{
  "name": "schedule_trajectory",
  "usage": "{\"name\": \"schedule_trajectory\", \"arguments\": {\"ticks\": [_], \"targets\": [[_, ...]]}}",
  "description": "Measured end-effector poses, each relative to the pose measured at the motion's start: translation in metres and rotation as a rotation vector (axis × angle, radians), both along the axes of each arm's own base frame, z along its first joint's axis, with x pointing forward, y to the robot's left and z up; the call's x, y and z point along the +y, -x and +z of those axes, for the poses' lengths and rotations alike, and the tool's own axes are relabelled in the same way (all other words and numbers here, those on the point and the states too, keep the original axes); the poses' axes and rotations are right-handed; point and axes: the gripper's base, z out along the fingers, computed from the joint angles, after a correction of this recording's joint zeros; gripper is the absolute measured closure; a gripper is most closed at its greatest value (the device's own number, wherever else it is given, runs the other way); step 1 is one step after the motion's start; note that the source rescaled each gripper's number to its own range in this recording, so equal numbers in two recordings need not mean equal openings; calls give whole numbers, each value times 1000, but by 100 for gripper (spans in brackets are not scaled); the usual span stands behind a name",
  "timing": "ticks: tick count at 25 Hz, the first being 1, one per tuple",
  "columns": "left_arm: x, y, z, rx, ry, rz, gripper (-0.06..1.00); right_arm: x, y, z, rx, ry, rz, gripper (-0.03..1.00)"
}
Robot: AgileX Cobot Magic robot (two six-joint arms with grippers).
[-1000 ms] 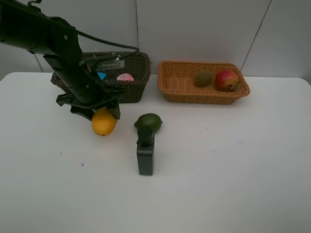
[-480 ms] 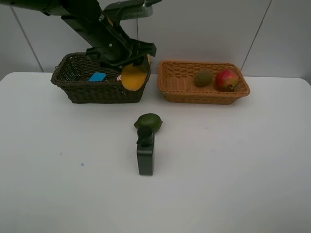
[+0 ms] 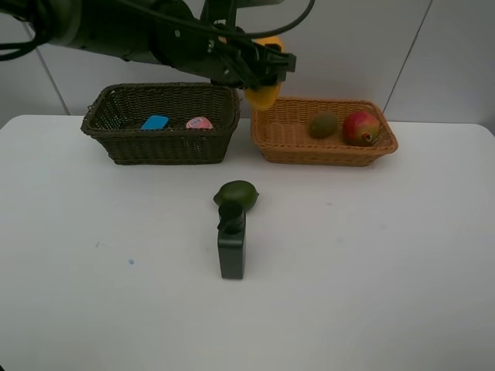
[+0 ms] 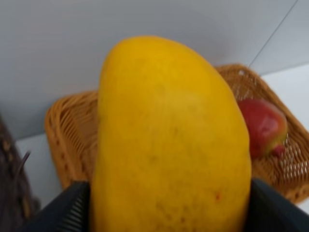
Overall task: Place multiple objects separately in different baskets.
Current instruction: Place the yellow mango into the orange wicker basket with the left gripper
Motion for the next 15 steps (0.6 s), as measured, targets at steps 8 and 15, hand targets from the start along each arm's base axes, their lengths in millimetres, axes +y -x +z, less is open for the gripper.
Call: {"name": "schedule_trajectory", "arguments": {"ticks": [8, 15], "targets": [[-18, -18, -41, -124, -2, -30, 33, 0, 0, 0, 0, 0, 0, -3], [-33, -38, -59, -181, 1, -49, 33, 0, 0, 0, 0, 0, 0, -3]]}}
